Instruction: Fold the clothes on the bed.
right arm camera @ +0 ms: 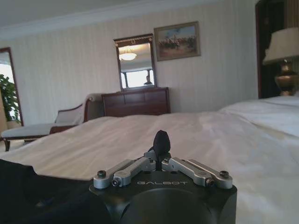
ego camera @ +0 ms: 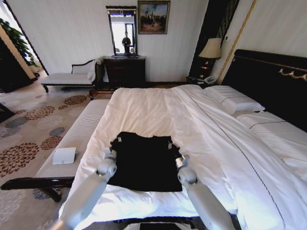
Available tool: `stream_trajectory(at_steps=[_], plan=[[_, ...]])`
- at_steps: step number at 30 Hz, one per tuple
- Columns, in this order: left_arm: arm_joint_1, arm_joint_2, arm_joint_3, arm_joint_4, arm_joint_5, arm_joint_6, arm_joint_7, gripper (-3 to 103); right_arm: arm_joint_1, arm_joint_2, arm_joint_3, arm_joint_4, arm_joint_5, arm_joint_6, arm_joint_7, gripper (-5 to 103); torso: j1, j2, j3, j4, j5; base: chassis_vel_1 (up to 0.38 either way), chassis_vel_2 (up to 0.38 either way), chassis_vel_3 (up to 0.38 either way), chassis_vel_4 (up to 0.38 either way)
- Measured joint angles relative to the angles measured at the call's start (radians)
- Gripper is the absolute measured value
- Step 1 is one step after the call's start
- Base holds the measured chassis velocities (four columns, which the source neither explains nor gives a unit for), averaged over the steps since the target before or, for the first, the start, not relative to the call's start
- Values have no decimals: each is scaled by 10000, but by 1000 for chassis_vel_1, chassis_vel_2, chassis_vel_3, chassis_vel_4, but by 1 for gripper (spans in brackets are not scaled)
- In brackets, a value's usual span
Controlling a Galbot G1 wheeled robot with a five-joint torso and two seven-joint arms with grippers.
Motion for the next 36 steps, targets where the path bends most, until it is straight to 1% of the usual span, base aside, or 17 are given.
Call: stream_trajectory(at_steps=[1, 2, 4, 6, 13, 17, 18, 22, 24, 28, 31, 36], plan=[[416, -55, -145, -189, 171, -66, 27, 1, -453, 98, 169, 248, -209, 50, -21, 1, 0, 0, 0, -2, -4, 0, 0, 0, 0], [416, -55, -145, -189, 171, -66, 27, 1, -453, 98, 169, 248, -209, 50, -21, 1, 0, 0, 0, -2, -4, 0, 0, 0, 0], [910, -127, -415, -421, 315, -130, 72, 1, -979, 219, 316, 477, -650, 158, -64, 1, -1, 1, 0, -4, 0, 0, 0, 0, 0], [1325, -165, -673, -619, 383, -184, 118, 1, -1410, 350, 430, 736, -1022, 232, -98, 1, -1, 1, 0, -2, -3, 0, 0, 0, 0], [1927, -198, -1201, -1042, 395, -240, 150, 1, -2183, 578, 592, 1449, -1318, 240, -58, 1, 0, 1, 0, -2, -2, 0, 0, 0, 0], [2576, -191, -1523, -1426, 431, -261, 142, 1, -2604, 754, 883, 1798, -1578, 216, 155, 1, 1, 0, 1, -2, -1, 0, 0, 0, 0], [2576, -191, -1523, -1426, 431, -261, 142, 1, -2604, 754, 883, 1798, -1578, 216, 155, 1, 1, 0, 1, -2, -1, 0, 0, 0, 0], [3281, -110, -1661, -1999, 581, -322, 146, 1, -2981, 733, 1098, 2090, -1641, 234, 87, 1, 1, 0, 1, -2, -1, 0, 0, 0, 0], [3485, -94, -1661, -2108, 657, -349, 166, 1, -3109, 742, 1136, 2094, -1726, 301, 45, 1, 0, -1, 1, -2, -1, 0, 0, 0, 0], [3896, -144, -1660, -2166, 933, -490, 266, 1, -3387, 872, 1229, 2010, -1948, 470, -6, 1, 1, -1, 1, -2, 0, 0, 0, 0, 0], [4192, -276, -1668, -2074, 1222, -657, 326, 1, -3781, 1024, 1275, 1840, -2221, 735, -115, 1, 1, 0, 2, -2, -1, 0, 0, 0, 0], [4407, -353, -1674, -2168, 1286, -701, 341, 1, -4100, 1132, 1361, 1793, -2393, 941, -192, 1, 0, 0, 1, -1, -1, 0, 0, 0, 0]])
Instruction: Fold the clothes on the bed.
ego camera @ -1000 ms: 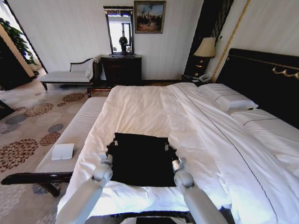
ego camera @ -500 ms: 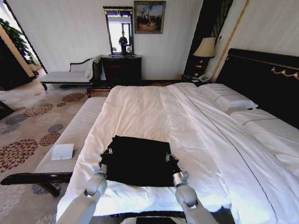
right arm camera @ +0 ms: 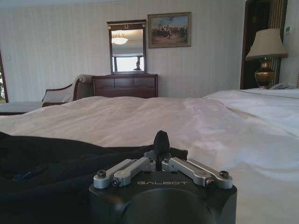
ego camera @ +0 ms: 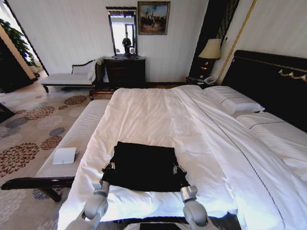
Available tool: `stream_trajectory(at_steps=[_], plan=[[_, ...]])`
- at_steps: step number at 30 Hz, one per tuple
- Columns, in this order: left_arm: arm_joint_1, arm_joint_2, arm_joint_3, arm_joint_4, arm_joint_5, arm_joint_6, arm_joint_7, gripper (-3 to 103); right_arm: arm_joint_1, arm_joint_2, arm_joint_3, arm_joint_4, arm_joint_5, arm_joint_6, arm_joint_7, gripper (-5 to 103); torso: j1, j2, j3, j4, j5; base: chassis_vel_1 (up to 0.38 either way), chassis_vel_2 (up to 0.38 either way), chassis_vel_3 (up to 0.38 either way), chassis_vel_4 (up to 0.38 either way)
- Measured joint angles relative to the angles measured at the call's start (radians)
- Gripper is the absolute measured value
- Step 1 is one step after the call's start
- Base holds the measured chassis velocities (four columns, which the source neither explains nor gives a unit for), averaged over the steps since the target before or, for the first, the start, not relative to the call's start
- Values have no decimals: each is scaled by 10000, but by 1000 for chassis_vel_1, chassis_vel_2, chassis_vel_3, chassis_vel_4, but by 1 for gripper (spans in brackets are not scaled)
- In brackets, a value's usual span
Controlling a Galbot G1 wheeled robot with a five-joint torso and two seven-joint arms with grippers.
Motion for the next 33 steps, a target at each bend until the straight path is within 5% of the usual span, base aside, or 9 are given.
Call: stream_trajectory(at_steps=[19, 33], plan=[[1153, 7, -534, -917, -58, -65, 18, 1, 139, 147, -54, -732, -263, 299, -145, 1, 0, -1, 0, 0, 0, 0, 0, 0, 0], [976, -1, -587, -568, -74, -115, 57, 1, -349, 84, 39, -23, -176, 291, -131, 1, 0, -2, 1, 0, -1, 0, 0, 0, 0]])
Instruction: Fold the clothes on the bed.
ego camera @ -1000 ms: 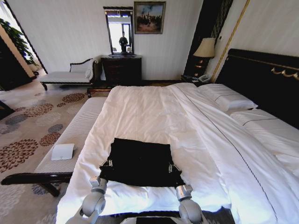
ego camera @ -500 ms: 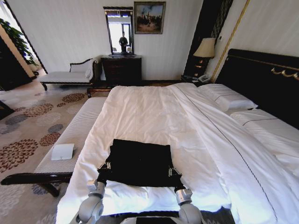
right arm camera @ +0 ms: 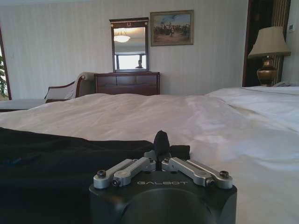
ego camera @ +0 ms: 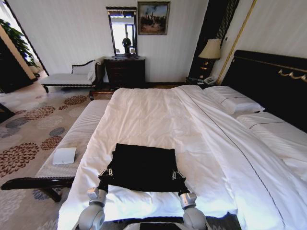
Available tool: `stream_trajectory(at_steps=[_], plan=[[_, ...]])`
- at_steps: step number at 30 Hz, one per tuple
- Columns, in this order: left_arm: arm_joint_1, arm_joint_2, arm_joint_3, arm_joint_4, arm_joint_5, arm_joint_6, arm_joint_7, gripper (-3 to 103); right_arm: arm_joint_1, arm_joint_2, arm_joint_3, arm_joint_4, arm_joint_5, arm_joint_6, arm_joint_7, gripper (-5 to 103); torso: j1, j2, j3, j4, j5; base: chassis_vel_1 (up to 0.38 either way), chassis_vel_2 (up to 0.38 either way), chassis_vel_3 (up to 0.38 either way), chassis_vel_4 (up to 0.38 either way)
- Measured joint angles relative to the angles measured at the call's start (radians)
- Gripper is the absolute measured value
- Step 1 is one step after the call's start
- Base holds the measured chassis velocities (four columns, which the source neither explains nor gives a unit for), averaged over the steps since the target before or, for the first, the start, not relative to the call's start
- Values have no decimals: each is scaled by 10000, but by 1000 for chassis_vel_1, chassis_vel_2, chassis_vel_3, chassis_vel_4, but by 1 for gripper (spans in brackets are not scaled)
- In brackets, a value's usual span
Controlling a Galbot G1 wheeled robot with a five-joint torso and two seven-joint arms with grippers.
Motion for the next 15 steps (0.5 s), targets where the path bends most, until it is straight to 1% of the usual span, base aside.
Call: stream_trajectory(at_steps=[6, 15], plan=[[18, 53, 35, -75, -28, 0, -2, 1, -227, -6, 49, 226, -24, 34, -7, 1, 0, 0, 0, 0, 0, 0, 0, 0, 0], [466, 17, 67, -163, 148, -95, 63, 1, -77, 15, 25, -152, -147, 115, -7, 1, 1, 1, 0, 0, 0, 0, 0, 0, 0]])
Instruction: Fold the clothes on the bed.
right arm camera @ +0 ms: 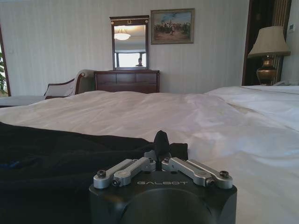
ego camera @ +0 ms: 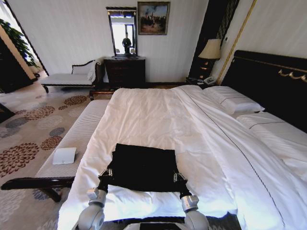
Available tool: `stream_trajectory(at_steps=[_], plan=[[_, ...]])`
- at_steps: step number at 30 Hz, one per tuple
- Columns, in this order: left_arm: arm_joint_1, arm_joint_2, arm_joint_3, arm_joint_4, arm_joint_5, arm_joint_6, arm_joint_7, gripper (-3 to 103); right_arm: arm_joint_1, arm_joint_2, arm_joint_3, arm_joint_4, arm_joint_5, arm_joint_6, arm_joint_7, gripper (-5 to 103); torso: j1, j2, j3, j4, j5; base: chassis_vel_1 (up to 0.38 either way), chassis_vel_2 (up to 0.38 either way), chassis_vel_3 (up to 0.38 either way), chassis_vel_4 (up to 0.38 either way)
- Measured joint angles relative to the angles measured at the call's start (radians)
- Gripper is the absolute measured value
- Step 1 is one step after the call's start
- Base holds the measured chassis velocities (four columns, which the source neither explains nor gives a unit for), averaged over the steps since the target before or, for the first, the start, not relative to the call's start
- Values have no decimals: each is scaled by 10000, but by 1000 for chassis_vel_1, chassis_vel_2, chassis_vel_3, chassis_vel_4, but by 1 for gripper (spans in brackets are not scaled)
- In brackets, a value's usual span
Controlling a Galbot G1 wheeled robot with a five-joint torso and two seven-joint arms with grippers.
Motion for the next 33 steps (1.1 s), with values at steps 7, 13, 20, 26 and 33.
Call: stream_trajectory(at_steps=[7, 13, 20, 26, 33], plan=[[-7, -72, -48, 222, 32, -73, 65, 1, -92, 36, -23, -38, -88, 9, 82, 1, -1, 0, 0, 0, 0, 0, 0, 0, 0], [75, -10, -110, 206, -173, 115, -171, 7, -311, 53, -16, 1, -227, 119, 206, 13, 0, 0, 0, 0, -1, 0, 0, 0, 0], [451, -7, -312, 112, -201, 131, -210, 28, -682, 172, -14, -51, -523, 427, 444, 40, -1, 0, 0, -1, 0, 0, 0, 0, 0], [1147, -109, -624, -297, -233, 59, -222, 49, -1171, 160, 104, 518, -477, 451, 452, 56, -1, 0, 0, 0, 0, 0, 0, 0, 0], [658, -34, -1000, -240, -940, 169, -235, 72, -1609, 237, 506, 1026, -30, 433, 446, 84, -2, 1, 0, 0, 0, 0, 0, 0, 0]])
